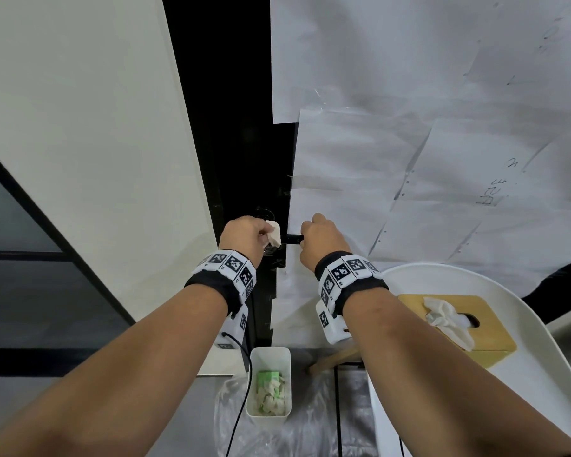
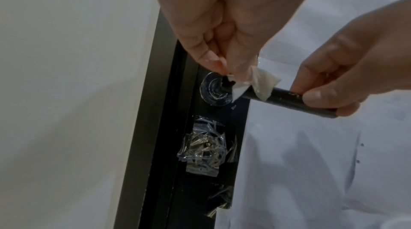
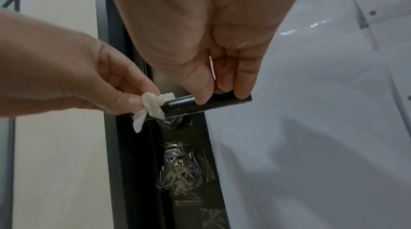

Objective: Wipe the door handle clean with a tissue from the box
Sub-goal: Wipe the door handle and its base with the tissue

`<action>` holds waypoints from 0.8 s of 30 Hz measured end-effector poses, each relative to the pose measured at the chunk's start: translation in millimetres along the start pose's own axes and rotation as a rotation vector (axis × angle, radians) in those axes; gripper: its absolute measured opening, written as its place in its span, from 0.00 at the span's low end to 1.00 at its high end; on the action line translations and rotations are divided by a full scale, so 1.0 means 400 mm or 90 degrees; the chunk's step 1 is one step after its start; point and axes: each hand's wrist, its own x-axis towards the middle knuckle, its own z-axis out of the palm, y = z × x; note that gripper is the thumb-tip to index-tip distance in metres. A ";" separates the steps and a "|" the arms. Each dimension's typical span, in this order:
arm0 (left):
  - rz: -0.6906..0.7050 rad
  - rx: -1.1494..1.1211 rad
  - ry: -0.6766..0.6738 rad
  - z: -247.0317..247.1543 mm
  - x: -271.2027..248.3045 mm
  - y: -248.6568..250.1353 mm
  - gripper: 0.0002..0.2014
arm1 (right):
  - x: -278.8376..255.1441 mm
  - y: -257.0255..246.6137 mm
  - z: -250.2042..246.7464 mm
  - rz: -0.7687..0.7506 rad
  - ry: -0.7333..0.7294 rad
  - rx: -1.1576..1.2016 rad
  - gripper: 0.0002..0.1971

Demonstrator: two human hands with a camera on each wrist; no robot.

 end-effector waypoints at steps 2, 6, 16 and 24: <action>-0.010 -0.015 0.005 0.005 0.005 -0.004 0.09 | 0.001 0.000 0.003 0.014 0.011 0.060 0.12; -0.017 -0.021 0.016 0.005 0.011 -0.005 0.06 | 0.003 -0.023 0.002 -0.038 0.030 0.196 0.15; -0.044 -0.063 0.037 -0.004 0.017 -0.029 0.13 | 0.022 -0.085 0.027 -0.084 0.037 0.071 0.08; -0.106 -0.033 -0.009 0.000 0.040 -0.033 0.11 | 0.002 -0.042 0.002 -0.056 0.018 0.034 0.18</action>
